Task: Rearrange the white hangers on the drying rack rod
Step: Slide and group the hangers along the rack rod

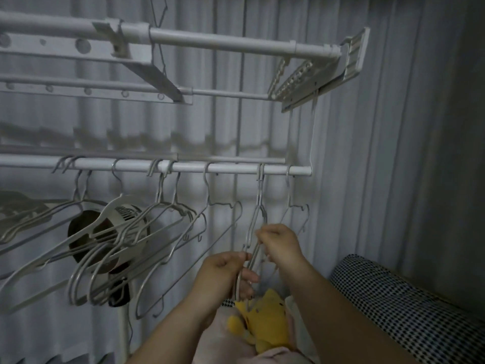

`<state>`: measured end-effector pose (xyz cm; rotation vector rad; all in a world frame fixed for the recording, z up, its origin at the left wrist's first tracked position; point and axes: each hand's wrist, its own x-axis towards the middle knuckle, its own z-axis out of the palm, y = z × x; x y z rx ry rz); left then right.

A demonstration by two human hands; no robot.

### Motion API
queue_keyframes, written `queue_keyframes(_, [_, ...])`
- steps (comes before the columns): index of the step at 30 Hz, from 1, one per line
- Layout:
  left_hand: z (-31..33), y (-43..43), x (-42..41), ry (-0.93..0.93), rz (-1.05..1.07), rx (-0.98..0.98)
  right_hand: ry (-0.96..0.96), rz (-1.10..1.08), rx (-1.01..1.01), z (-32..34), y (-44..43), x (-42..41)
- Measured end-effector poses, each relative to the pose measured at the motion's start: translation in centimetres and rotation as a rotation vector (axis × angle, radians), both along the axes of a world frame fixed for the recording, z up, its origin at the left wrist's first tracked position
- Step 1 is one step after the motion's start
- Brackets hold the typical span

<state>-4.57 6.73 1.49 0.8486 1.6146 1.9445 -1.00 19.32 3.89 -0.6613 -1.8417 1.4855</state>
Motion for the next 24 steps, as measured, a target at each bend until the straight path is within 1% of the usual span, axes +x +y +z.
queue_keyframes(2, [0.1, 0.0, -0.2, -0.050, -0.025, 0.018, -0.003, -0.202, 0.163, -0.4, 0.7, 0.0])
queue_keyframes(3, [0.2, -0.1, -0.3, -0.066, -0.025, 0.023, 0.003, -0.282, 0.202, -0.5, 1.1, 0.2])
queue_keyframes(4, [0.2, -0.1, -0.4, -0.076, -0.013, 0.030, 0.013, -0.307, 0.186, -0.5, 1.4, 0.2])
queue_keyframes(7, [-0.1, 0.0, -0.8, -0.083, 0.071, 0.051, -0.033, -0.186, 0.046, -0.5, 1.9, 0.0])
queue_keyframes(11, [-0.4, -0.2, -1.4, -0.056, 0.110, 0.020, -0.074, -0.123, -0.018, -0.9, 1.8, -0.6])
queue_keyframes(14, [-0.6, -0.4, -2.0, -0.036, 0.065, 0.001, -0.023, -0.088, -0.102, -1.0, 1.6, -0.4])
queue_keyframes(17, [-0.6, -0.6, -2.3, -0.040, 0.058, 0.010, 0.031, -0.129, -0.152, -1.0, 2.0, 0.2])
queue_keyframes(19, [-0.5, -0.7, -2.3, -0.057, 0.047, 0.030, 0.041, -0.202, -0.107, -1.1, 2.7, 0.8])
queue_keyframes(22, [0.1, -0.7, -2.0, -0.065, 0.070, 0.051, 0.015, -0.222, -0.061, -0.6, 3.6, 2.2])
queue_keyframes(23, [0.3, -0.8, -1.9, -0.041, 0.074, 0.044, -0.036, -0.218, 0.008, -0.4, 3.8, 2.4])
queue_keyframes(24, [0.5, -0.8, -1.7, -0.006, 0.068, 0.037, -0.142, -0.232, 0.139, -0.3, 3.8, 2.6])
